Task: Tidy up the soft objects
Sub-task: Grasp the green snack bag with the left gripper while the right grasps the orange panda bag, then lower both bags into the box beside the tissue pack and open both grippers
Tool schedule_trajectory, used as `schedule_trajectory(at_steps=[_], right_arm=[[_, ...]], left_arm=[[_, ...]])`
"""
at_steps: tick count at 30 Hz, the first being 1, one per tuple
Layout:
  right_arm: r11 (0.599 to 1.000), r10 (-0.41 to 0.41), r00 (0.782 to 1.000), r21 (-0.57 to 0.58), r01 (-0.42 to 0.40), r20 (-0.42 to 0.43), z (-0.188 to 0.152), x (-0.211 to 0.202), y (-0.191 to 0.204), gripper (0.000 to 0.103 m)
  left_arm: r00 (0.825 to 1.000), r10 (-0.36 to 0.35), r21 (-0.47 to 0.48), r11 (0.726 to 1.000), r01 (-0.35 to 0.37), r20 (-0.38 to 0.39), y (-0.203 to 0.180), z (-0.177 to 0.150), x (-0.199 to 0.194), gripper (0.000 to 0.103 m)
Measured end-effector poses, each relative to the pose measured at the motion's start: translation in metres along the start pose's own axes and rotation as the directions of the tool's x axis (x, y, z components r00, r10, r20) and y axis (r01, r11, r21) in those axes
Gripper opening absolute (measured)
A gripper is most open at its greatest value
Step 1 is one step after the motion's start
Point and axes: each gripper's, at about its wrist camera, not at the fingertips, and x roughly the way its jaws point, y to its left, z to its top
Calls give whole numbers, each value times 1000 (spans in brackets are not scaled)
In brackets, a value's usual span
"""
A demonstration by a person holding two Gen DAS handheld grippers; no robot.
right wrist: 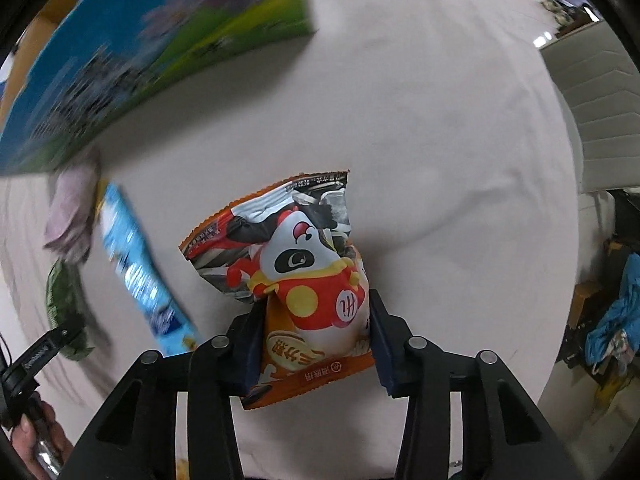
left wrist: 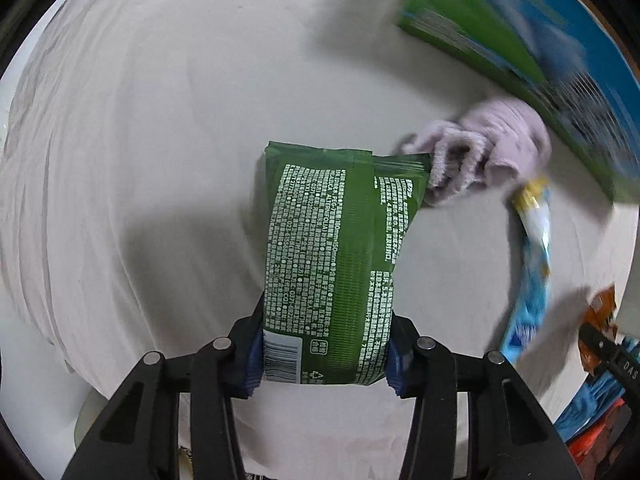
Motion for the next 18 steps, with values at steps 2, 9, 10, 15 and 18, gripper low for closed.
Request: schedule_trajectory(at_steps=[2,9,10,15,18], right_arm=[[1000,14,1000,-13,-14,-4,-13,-6,8,46],[995,66,997,-82,-64,28,-29,-43,31,45],[993,81,996,-94,-77,40,-29,-54,34,45],[981,149,983,-141,-134,105,-20,-114,47,45],[976,175,972,-159,-150,159,-10,-152,53,45]], left_arm=[[1000,-16,19,1000,16,4,-14,-3,-7,44],[994,-71,90,994,64,86,-53,-9,-56,43],[991,-82,103,992,71,105,-55,-12,-66,43],[969,-153,153,980,124,192,-85,-7,-121,43],[951,-198,183,971,156,236,-101,-1,-147,43]])
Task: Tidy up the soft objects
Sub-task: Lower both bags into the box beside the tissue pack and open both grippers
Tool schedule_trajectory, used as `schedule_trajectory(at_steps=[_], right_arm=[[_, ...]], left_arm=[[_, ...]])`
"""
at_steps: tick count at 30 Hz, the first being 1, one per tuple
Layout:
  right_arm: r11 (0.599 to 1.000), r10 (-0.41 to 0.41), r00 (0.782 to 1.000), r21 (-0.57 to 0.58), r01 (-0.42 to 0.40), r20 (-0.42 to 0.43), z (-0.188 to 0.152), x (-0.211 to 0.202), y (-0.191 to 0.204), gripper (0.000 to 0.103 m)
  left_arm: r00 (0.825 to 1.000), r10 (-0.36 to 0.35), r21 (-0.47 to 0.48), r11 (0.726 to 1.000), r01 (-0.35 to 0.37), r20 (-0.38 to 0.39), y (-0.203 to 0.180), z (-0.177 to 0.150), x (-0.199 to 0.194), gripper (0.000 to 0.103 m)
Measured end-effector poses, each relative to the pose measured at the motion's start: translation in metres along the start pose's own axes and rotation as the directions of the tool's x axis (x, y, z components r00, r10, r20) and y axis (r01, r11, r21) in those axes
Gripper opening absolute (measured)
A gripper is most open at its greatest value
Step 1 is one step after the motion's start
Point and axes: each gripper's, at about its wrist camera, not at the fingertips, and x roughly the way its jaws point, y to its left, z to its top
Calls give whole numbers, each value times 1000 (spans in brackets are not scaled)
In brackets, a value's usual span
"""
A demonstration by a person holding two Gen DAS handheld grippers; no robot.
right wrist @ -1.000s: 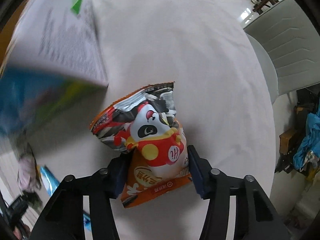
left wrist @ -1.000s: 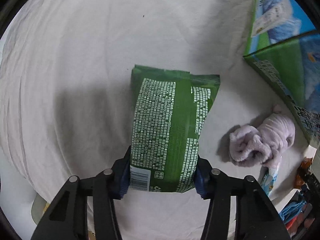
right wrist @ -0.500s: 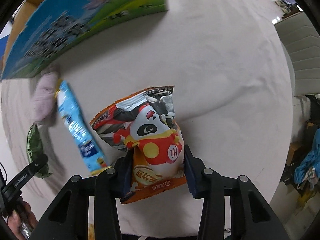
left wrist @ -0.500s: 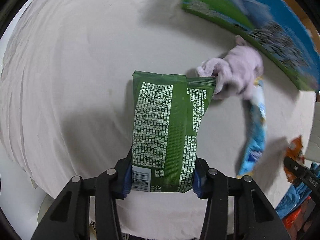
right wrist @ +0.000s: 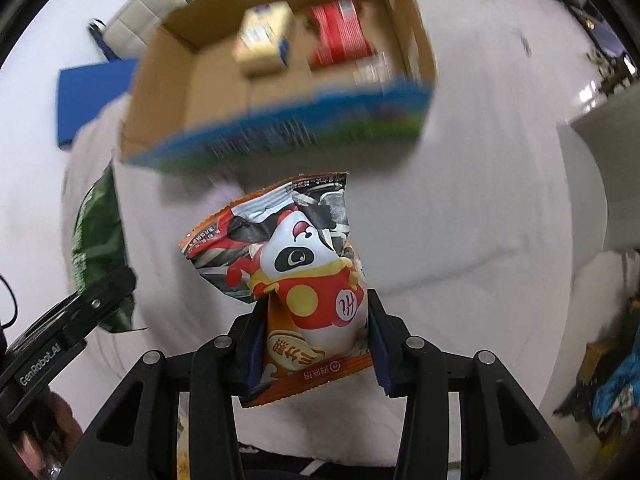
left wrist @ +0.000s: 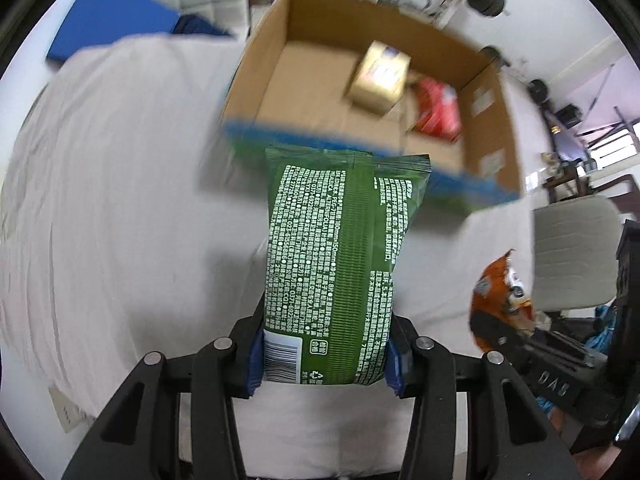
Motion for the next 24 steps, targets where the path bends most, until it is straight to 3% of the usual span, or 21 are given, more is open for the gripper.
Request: schedule_trajectory(at_steps=[4,7,11,17,24], right_arm=[[1000,3,997,-8,-2,74,37,-30,-2,45],[1000,2,996,7,-2,93,65,-44,-4,45],[999,-28,995,29,25,92,99,-43,-5,45],[994,-87,996,63,85,35,147,18,-2,45],[984,-169,984,55,171,-53,176,88,-15,45]], left_arm=[[998,-21,35,999,19,64,-12,37,-21,43],[994,-6,58,998,0,107,7,50,-35,43],[994,3,64,998,-10,108,7,92,-27,43],[997,41,49,998,-44,61,18,137,-14,43],[995,101,50,994,-100,-23,26,196,35,43]])
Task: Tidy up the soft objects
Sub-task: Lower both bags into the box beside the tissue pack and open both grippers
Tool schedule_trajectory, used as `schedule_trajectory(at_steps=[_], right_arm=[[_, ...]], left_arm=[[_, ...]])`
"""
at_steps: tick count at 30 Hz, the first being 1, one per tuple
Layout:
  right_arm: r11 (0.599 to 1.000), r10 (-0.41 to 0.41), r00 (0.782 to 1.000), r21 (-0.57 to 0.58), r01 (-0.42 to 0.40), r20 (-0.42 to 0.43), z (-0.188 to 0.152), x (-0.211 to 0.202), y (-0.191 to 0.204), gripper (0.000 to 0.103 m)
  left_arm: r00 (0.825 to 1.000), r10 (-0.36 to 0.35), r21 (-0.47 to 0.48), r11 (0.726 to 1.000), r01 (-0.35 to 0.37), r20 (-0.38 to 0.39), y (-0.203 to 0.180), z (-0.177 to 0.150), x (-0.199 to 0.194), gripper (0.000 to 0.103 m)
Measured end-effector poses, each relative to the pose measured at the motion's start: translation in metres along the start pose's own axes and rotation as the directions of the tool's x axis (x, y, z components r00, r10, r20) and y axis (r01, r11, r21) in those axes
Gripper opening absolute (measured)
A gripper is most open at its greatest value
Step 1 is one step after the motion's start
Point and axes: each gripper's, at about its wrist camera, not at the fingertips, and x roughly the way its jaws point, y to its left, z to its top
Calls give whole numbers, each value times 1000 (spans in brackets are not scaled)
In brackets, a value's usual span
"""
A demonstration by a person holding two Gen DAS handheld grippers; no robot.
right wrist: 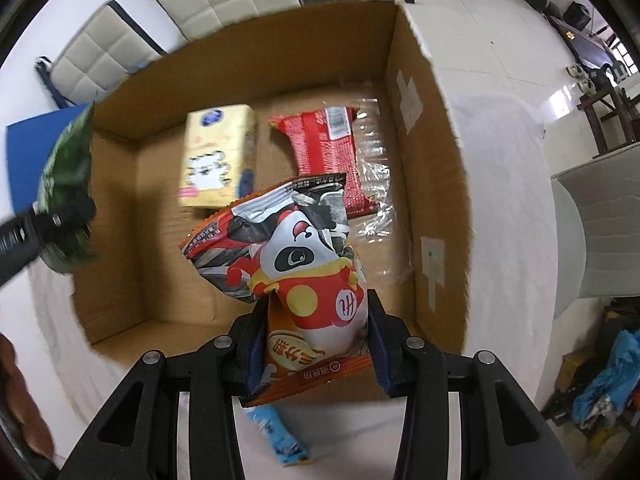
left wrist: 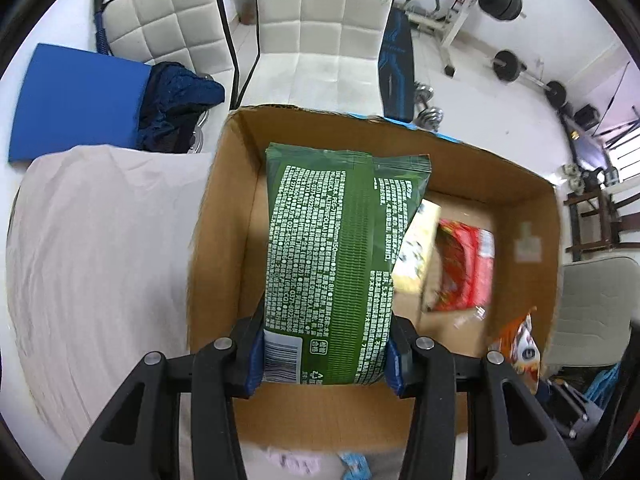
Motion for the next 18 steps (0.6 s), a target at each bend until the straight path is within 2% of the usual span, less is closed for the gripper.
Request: schedule_trajectory(at_steps=[5,10,13,18], right_arm=[[999,-45,997,-7,44,-65,11,37,-3,45],[998,-63,992,-17,61,-112,13,52,-6,45],[997,-78,988,-21,76,-130,16,57,-8,46],[996,-93,985,-21,91,-146,26,60,-10,45]], left_arm=[[997,49,13,999,-48,-60,-1,27,40,44],[983,148,106,985,-136,-113,-16,33,75,44],[975,156,139,981,-134,-160,-26,31,92,44],[973,141,143,983,-115,-183,-35,29,102,44]])
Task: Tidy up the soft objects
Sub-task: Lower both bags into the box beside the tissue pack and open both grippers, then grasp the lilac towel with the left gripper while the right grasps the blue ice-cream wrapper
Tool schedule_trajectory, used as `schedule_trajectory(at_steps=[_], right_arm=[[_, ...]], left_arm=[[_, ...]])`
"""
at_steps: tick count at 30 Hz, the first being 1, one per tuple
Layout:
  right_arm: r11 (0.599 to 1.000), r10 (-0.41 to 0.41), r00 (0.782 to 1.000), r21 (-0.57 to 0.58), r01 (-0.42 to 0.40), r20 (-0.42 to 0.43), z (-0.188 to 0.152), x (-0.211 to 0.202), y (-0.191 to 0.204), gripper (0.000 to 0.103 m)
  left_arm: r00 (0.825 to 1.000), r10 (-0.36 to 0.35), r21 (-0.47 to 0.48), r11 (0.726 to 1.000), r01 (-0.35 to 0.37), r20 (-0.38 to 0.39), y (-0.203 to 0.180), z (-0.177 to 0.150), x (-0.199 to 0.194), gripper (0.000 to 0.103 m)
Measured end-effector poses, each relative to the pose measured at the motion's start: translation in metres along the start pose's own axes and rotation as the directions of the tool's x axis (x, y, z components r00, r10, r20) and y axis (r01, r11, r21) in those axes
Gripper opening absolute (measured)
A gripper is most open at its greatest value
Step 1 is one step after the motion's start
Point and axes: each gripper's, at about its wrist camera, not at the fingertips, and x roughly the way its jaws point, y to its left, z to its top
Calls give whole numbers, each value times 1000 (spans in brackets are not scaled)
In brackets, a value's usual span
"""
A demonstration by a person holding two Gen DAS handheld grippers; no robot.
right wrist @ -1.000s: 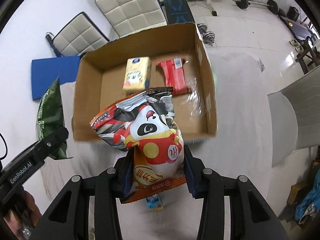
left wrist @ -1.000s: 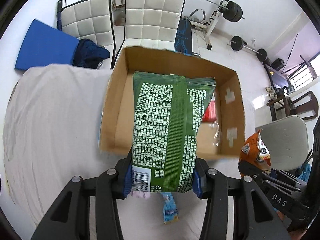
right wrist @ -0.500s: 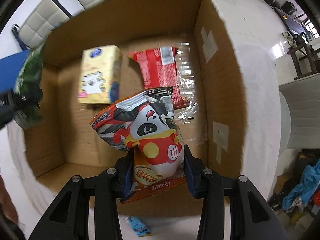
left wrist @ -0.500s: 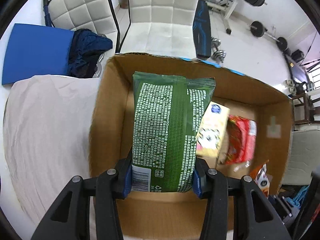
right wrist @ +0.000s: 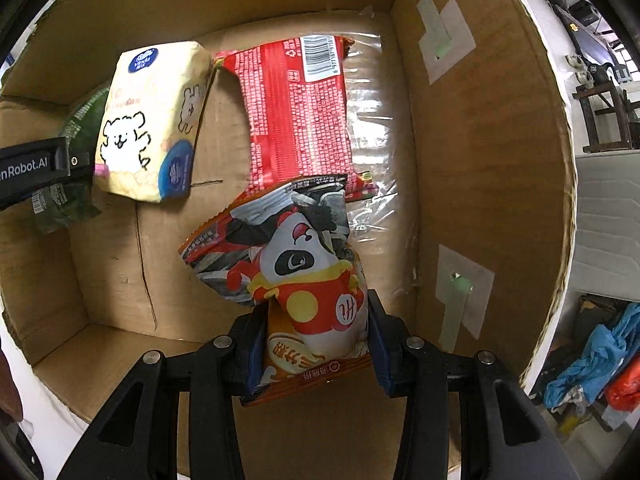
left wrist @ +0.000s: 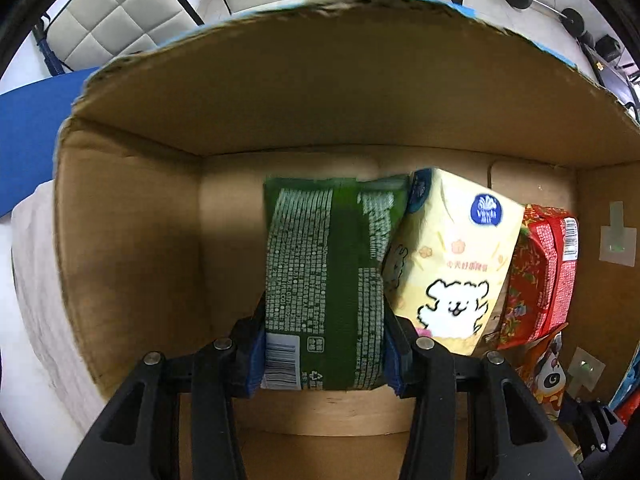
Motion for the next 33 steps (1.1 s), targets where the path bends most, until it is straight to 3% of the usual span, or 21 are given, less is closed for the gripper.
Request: schedule_trajectory(at_steps=[9,13,15,19,20,23,26,33], right_arm=[[1000,11,999,-1,-11,-30,12,3,-5,46],[1000,30,998,-9,-30,-56,24,12,-8,52],[999,33,998,-20,-34,-50,24,9,-4,57],[998,43,999,-49,-45,-27,17,-8,4,73],[997,47,999,-55,-47,-18,16,-12,6,81],[996,68,997,-59,-66,21,11,-32,8,99],[996,73,995,-62,-69,65,4,-55,9,103],[995,84,982,-67,-73,171,-24,-99,-2,103]], left_arm=[[1000,6,5,1000,-6,-24,-2,8,6,44],[999,0,-19,1000,-1,-37,4,9,5,47],[1000,0,-25,1000,-1,-25,7,8,0,50],[1000,-1,-33,999,2,13,14,0,-19,72],[1000,-3,-39,999,4,20,18,-2,-24,79],[998,-31,-57,998,34,50,25,-11,-45,89],[996,-33,-63,997,39,89,32,-19,-66,98],[981,-36,-52,998,47,193,33,-58,-106,98]])
